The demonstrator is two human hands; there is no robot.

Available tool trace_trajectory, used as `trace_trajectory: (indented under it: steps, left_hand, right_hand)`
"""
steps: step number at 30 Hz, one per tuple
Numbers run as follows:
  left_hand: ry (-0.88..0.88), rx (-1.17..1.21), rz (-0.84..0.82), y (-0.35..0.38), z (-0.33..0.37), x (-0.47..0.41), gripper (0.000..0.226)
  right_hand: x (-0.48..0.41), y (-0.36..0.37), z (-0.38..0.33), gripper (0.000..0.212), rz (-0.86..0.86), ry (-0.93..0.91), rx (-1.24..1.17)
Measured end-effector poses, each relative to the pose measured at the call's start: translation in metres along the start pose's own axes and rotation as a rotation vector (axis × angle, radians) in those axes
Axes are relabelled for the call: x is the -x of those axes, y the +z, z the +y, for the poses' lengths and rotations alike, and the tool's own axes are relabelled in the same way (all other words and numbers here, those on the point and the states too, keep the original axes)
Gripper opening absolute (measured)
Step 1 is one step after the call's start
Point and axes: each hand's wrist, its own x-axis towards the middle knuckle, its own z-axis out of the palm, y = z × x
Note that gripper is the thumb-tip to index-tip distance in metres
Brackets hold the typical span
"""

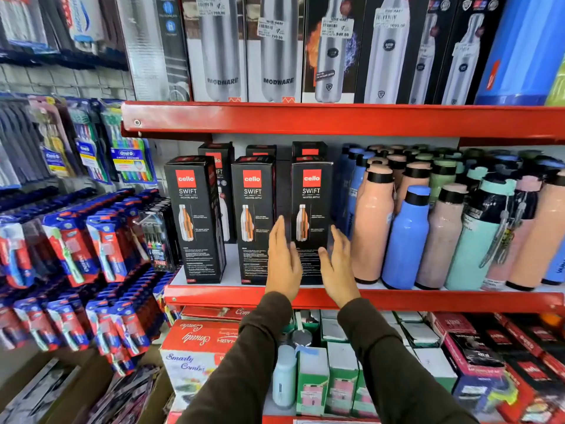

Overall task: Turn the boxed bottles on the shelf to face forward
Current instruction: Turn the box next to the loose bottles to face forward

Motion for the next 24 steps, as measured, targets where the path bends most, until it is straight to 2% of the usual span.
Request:
trace_trajectory:
  steps: [2, 5, 8, 14, 17, 21, 24]
  left_hand:
    - [-0.170, 0.069, 0.006, 0.004, -0.006, -0.002, 0.053]
    - [-0.368, 0.152, -0.098, 0.009, -0.016, -0.001, 0.050]
    - [-0.402, 0.214, -0.163, 0.011, -0.023, -0.003, 0.051]
    - [-0.434, 0.265, -0.041, 0.018, -0.030, -0.007, 0.045]
    - [-0.437, 0.288, -0.013, 0.017, -0.028, -0.010, 0.042]
    - [-0.427, 0.346, 0.005, 0.015, -0.019, -0.011, 0.038]
    - [-0.442, 0.442, 0.037, 0.018, -0.016, -0.008, 0.033]
  right_hand:
    - [-0.002, 0.000, 0.000, 0.053, -0.024, 0.043, -0.068]
    - [-0.003, 0.003, 0.002, 0.047, -0.071, 0.122, -0.217]
    - [-0.005, 0.004, 0.009, 0.045, -0.069, 0.146, -0.280]
    - [-0.005, 0.000, 0.007, 0.047, -0.068, 0.175, -0.306]
    - [-0.006, -0.003, 0.009, 0.059, -0.075, 0.170, -0.279]
    - [-0.009, -0.006, 0.014, 0.090, -0.082, 0.118, -0.186]
    - [-0.014, -0.007, 0.012, 0.099, -0.048, 0.102, -0.158]
